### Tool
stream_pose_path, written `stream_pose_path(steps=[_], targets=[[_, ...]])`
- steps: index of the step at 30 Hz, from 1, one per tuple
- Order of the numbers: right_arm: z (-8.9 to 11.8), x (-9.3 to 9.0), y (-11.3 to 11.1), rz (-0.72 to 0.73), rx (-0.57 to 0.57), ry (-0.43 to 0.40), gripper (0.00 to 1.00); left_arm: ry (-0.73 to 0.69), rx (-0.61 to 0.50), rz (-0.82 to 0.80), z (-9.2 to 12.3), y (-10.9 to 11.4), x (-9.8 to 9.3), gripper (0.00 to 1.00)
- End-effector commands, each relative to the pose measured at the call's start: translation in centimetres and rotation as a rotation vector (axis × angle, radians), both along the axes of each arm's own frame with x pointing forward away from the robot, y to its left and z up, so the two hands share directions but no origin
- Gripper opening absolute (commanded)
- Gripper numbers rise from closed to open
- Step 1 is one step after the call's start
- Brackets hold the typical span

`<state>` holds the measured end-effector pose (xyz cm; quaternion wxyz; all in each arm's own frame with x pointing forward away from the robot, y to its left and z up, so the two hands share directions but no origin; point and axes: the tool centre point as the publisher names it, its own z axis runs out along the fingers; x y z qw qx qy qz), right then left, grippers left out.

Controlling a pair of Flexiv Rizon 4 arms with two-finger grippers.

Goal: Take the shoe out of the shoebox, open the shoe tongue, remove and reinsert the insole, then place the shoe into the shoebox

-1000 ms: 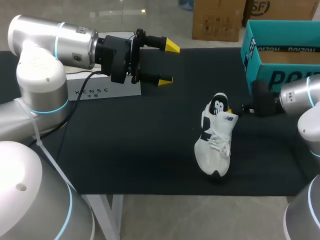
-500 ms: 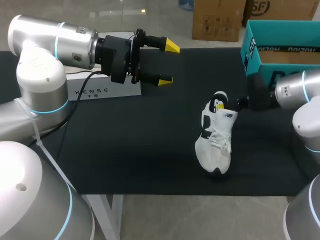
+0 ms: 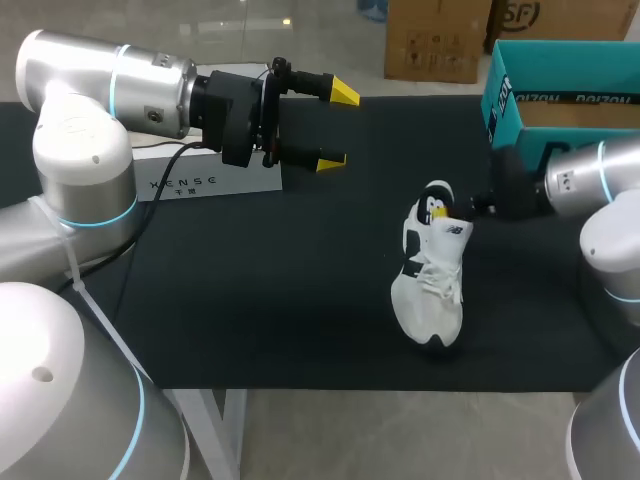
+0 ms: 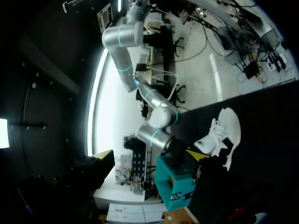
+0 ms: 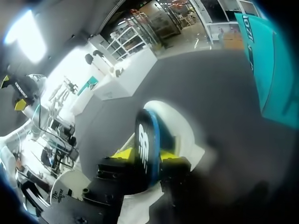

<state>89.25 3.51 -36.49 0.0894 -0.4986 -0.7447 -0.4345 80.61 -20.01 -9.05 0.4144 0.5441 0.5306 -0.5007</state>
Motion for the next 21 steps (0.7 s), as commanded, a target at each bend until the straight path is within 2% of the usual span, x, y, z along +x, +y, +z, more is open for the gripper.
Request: stream_pose_path(steps=[1,9,21], targets=[[-0.3,-0.5,-0.2,-0.007,-0.003,0.003,0.00,-0.001,0.004,-0.001,0.1,0.0,0.0,1.00],[-0.7,-1.6,-0.7,-0.016,-0.011,0.022,0.00,-0.001,0.004,-0.001,0.1,0.0,0.0,1.00],[-2.7,-3.4,-0.5,0.002,-0.018,0.081,0.00,-0.001,0.004,-0.001,0.1,0.0,0.0,1.00]])
